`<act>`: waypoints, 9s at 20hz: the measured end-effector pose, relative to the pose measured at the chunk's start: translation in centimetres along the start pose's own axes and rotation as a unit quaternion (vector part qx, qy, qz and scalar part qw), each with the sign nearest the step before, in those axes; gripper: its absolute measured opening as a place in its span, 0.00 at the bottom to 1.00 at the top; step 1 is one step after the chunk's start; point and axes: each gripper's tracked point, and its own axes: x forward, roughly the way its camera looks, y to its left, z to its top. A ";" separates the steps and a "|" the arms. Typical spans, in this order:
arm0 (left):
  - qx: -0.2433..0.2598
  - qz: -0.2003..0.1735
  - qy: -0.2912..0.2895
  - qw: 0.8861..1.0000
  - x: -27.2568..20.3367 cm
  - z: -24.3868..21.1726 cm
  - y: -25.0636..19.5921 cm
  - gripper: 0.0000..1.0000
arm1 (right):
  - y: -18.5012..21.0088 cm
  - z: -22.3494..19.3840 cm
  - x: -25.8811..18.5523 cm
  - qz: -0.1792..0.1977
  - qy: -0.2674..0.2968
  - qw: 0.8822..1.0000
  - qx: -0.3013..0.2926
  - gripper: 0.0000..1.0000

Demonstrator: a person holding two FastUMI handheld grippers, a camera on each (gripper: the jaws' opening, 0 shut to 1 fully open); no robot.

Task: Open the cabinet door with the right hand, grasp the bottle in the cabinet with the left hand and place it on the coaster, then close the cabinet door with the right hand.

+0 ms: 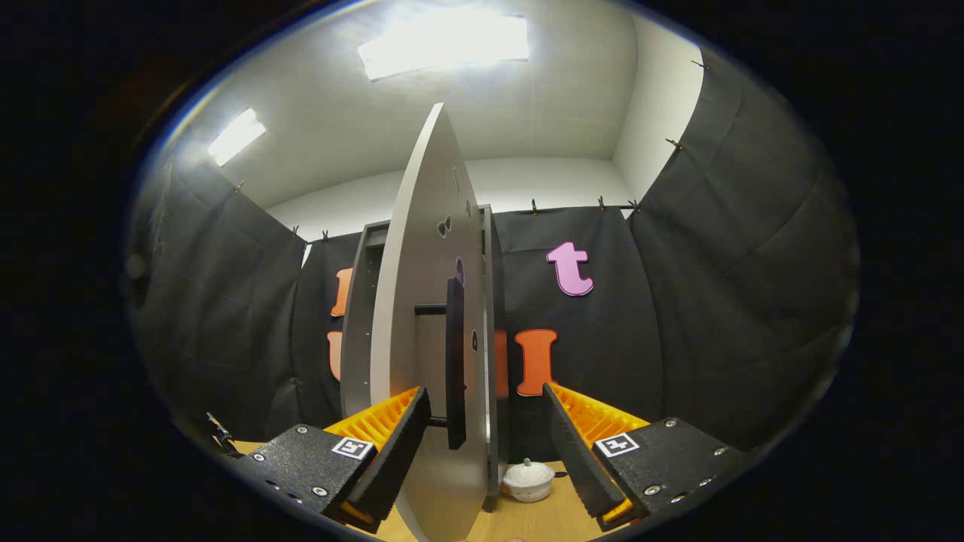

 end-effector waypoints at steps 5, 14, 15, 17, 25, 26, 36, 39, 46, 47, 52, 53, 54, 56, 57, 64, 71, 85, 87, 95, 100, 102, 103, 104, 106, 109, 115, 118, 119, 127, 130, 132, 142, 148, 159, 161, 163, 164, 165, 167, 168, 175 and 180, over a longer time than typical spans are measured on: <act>0.026 0.015 0.006 1.000 -0.6 -0.1 0.7 0.90 | -0.1 0.0 0.3 -0.005 -0.002 1.000 0.008 0.91; -0.011 0.015 -0.023 1.000 -2.4 3.8 0.5 0.92 | -0.2 0.5 0.3 -0.007 -0.007 1.000 0.011 0.92; -0.013 0.013 -0.027 0.999 -2.6 4.3 0.4 0.92 | -0.4 0.4 0.5 -0.012 -0.007 1.000 0.011 0.92; -0.023 -0.003 -0.027 0.999 -2.9 4.9 -0.4 0.91 | -0.7 -0.2 0.4 -0.015 0.003 1.000 0.012 0.91; -0.018 -0.028 -0.048 0.998 -5.2 9.0 -1.6 0.93 | -1.2 0.7 0.7 -0.030 -0.016 0.999 0.007 0.93; -0.017 -0.027 -0.054 0.998 -5.3 9.7 -1.6 0.93 | -1.1 0.6 0.5 -0.027 -0.010 1.000 0.002 0.93; -0.008 -0.011 -0.063 0.998 -4.6 12.5 0.8 0.93 | -0.7 -0.4 -0.4 -0.015 0.011 1.000 0.003 0.85; -0.021 -0.012 -0.055 0.998 -4.4 12.3 1.1 0.93 | 0.4 -0.5 -0.3 0.005 0.015 1.000 0.016 0.93; -0.012 0.009 -0.049 0.999 -4.3 13.7 3.3 0.93 | 2.2 -0.9 -0.2 0.052 0.023 0.998 0.013 0.83; -0.011 0.011 -0.049 0.999 -4.3 14.1 3.6 0.93 | 2.4 -0.7 -0.3 0.057 0.022 0.998 0.016 0.83; 0.005 0.022 -0.049 0.999 -4.2 15.9 4.4 0.93 | 3.5 -1.0 -0.1 0.073 0.027 0.997 0.022 0.83; 0.009 0.023 -0.046 0.999 -4.1 16.2 4.5 0.90 | 3.6 -1.0 -0.1 0.075 0.027 0.997 0.020 0.83; 0.010 0.022 -0.045 0.999 -4.0 16.6 4.3 0.90 | 3.6 -1.0 -0.1 0.077 0.027 0.997 0.016 0.83; 0.007 0.017 -0.046 0.999 -3.9 17.4 4.1 0.90 | 3.6 -1.1 0.1 0.082 0.028 0.996 0.010 0.83; 0.006 0.016 -0.048 0.999 -3.8 18.0 4.1 0.90 | 3.8 -1.2 0.0 0.086 0.030 0.996 0.010 0.83; 0.020 0.064 -0.051 0.996 -4.0 20.4 7.0 0.93 | 5.4 -1.3 0.6 0.121 0.028 0.992 0.004 0.83; -0.006 0.082 -0.063 0.995 -3.7 22.2 10.1 0.96 | 7.8 -2.0 0.9 0.158 0.047 0.986 0.027 0.83; 0.013 0.077 -0.120 0.990 -3.7 26.0 10.1 0.89 | 11.6 -2.7 2.8 0.194 0.062 0.979 -0.007 0.86; -0.003 0.069 -0.116 0.991 -3.2 26.0 9.9 0.89 | 11.8 -3.3 3.1 0.188 0.077 0.979 -0.008 0.87; -0.061 0.076 -0.122 0.988 -3.1 28.0 12.6 0.94 | 11.4 -5.7 6.4 0.164 0.118 0.979 0.003 0.83; -0.064 0.070 -0.132 0.987 -2.0 30.7 12.9 0.94 | 11.6 -6.5 7.5 0.160 0.142 0.977 0.021 0.87; -0.074 0.065 -0.138 0.985 -2.0 32.0 12.9 0.94 | 11.7 -6.6 7.5 0.157 0.147 0.976 0.017 0.87; -0.081 0.062 -0.142 0.985 -1.8 32.8 12.8 0.95 | 11.8 -6.6 7.6 0.155 0.149 0.976 0.014 0.87; -0.083 0.061 -0.146 0.984 -1.8 33.6 12.8 0.95 | 11.8 -6.7 7.8 0.153 0.151 0.977 0.011 0.87; -0.069 0.067 -0.160 0.982 -2.2 35.0 13.0 0.94 | 12.0 -6.8 8.0 0.148 0.155 0.977 0.008 0.87; -0.061 0.032 -0.172 0.983 -2.5 37.2 10.4 0.92 | 12.2 -7.0 8.5 0.148 0.162 0.976 0.000 0.87; -0.006 0.022 -0.200 0.980 -2.3 41.3 5.6 0.97 | 11.6 -6.7 8.2 0.137 0.180 0.974 -0.016 0.87; -0.008 -0.015 -0.213 0.977 -2.4 42.5 1.8 0.92 | 9.7 -4.7 7.2 0.134 0.156 0.978 -0.032 0.87; -0.006 -0.018 -0.216 0.976 -2.5 43.0 0.9 0.90 | 8.9 -3.7 6.4 0.133 0.149 0.979 -0.032 0.87; 0.006 -0.034 -0.235 0.971 -2.7 45.7 -4.4 0.91 | -0.7 5.4 -1.6 0.088 0.096 0.990 -0.050 0.87; 0.015 -0.033 -0.241 0.970 -2.2 46.8 -6.1 0.93 | -3.9 7.3 -3.8 0.065 0.087 0.992 -0.064 0.87; 0.020 -0.030 -0.244 0.969 -1.8 47.1 -7.3 0.98 | -6.3 8.3 -5.4 0.047 0.084 0.993 -0.074 0.87; 0.055 -0.043 -0.204 0.977 3.6 44.7 -16.7 0.93 | -15.0 11.0 -9.8 -0.022 0.082 0.994 -0.075 0.88; 0.075 -0.038 -0.198 0.977 5.1 44.4 -19.9 0.93 | -17.0 10.9 -9.7 -0.034 0.085 0.994 -0.067 0.88; -0.014 -0.038 -0.189 0.981 2.2 49.8 -15.8 0.95 | -16.2 13.2 -9.0 -0.035 0.075 0.994 -0.069 0.88; -0.026 -0.028 -0.194 0.980 1.2 51.4 -13.5 0.95 | -15.5 14.2 -9.2 -0.032 0.065 0.994 -0.078 0.88; -0.030 -0.017 -0.196 0.980 0.6 52.5 -11.7 0.95 | -14.8 15.0 -9.2 -0.030 0.058 0.994 -0.084 0.89; -0.029 -0.010 -0.193 0.981 0.6 52.8 -10.8 0.96 | -14.4 15.2 -9.3 -0.026 0.055 0.994 -0.088 0.90; -0.030 -0.003 -0.192 0.981 0.4 53.0 -9.9 0.98 | -13.9 15.6 -9.4 -0.023 0.051 0.994 -0.091 0.90; -0.023 0.009 -0.193 0.981 -0.3 53.2 -8.6 0.99 | -13.3 15.9 -9.4 -0.020 0.042 0.995 -0.092 0.92; -0.019 0.016 -0.195 0.981 -0.5 53.2 -7.8 0.98 | -12.9 15.9 -9.3 -0.019 0.039 0.995 -0.090 0.93; 0.000 0.024 -0.205 0.979 -2.2 52.6 -6.0 0.99 | -10.0 14.3 -7.8 0.008 0.048 0.995 -0.086 0.93; 0.011 0.032 -0.203 0.979 -2.8 52.1 -5.0 0.99 | -8.1 14.1 -7.1 0.024 0.040 0.995 -0.085 0.94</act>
